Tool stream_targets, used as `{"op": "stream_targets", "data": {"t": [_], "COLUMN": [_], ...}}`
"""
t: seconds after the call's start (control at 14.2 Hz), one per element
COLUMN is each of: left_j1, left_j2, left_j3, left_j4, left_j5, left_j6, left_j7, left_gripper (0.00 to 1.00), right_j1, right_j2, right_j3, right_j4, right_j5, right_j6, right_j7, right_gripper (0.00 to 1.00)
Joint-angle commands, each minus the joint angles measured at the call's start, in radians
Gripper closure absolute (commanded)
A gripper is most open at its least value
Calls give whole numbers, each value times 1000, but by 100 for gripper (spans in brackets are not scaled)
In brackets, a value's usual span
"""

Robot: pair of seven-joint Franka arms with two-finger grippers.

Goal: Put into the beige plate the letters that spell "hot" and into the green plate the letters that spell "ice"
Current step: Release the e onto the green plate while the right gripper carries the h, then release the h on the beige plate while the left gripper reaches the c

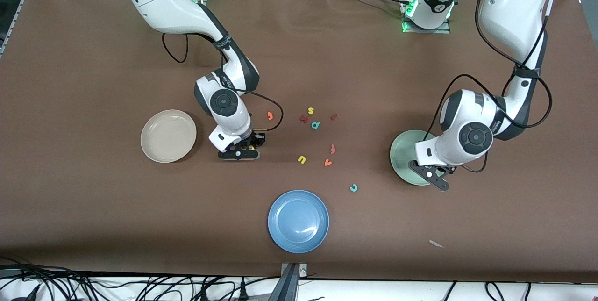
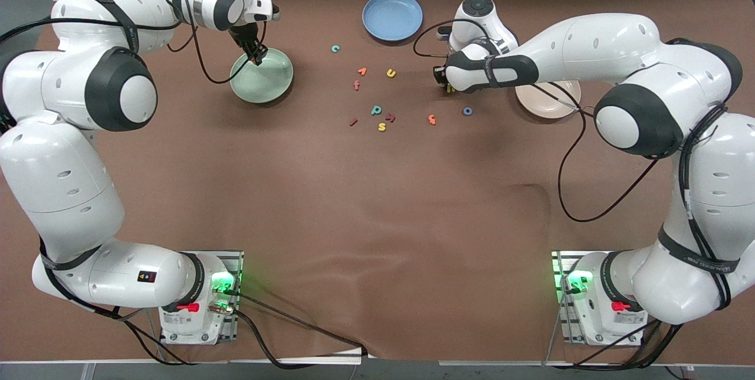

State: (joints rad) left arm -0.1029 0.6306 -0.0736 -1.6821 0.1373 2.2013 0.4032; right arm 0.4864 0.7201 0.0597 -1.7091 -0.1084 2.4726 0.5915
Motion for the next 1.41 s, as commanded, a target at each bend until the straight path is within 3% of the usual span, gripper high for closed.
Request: {"op": "stream_targets", "data": {"t": [0.0,0.21,0.28,0.35,0.42,0.78,0.99,1.34], "left_j1": [5,-6,-6,-6,-9,-17,-30,-119], "left_j2": [43,61,61,61,55,8,33,142], "left_j3": [-5,-5,-6,-8,-9,-61,-94,-92], "left_j4": [35,48,48,51,51,64,195,323], "left_j5": [27,25,24,22,25,11,-16,-21], "left_j6": [0,8,8,9,8,-3,-90,-83], "left_j7": [14,14,14,12,14,-6,-12,-12], "left_gripper": [95,92,81,36,0,0,0,0], "right_j1": [17,24,24,24,24,17,-11,-80], "right_j2": [35,41,42,41,41,30,-4,-141], "right_j3": [0,0,0,0,0,0,-1,-11], "right_j4": [22,26,26,26,26,52,92,47], "right_j5": [15,18,18,18,18,24,33,68], "right_j6": [29,49,49,49,49,31,-72,-225], "right_j7": [14,36,37,39,37,19,5,-165], "right_gripper": [65,74,76,80,84,91,96,100]}}
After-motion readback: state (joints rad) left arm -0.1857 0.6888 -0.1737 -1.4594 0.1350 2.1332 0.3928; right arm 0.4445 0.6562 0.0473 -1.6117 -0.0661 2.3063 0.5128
